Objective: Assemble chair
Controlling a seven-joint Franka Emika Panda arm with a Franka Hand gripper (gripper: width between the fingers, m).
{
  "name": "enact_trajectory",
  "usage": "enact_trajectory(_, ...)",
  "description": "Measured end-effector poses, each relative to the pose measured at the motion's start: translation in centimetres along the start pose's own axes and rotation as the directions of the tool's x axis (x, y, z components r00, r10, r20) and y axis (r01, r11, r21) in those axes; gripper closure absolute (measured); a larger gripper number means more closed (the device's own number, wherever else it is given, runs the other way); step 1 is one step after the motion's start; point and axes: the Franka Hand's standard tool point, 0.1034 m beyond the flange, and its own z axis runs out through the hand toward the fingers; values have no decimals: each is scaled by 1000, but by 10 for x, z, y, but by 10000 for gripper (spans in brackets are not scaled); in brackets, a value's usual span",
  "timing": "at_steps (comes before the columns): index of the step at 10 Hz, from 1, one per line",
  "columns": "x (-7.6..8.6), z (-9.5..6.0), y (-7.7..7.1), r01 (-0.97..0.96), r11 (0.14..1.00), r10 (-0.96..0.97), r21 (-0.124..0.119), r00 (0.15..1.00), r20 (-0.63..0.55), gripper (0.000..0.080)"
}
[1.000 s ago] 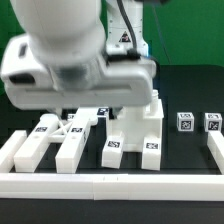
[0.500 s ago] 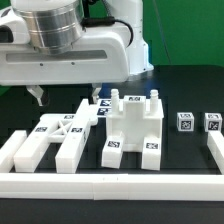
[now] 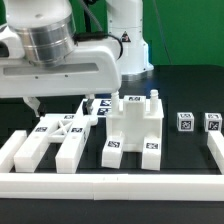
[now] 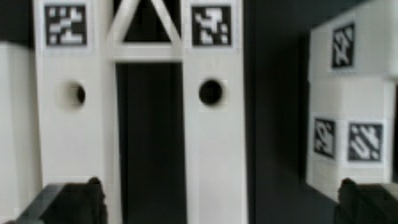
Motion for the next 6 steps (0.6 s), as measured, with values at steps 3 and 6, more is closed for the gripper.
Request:
enact_trajectory(3,-2,19,-4,-9,1000,9,-5,999,-36,150)
enact_trajectory(6,13,20,2,-12,999,5,-46,990,-144,150)
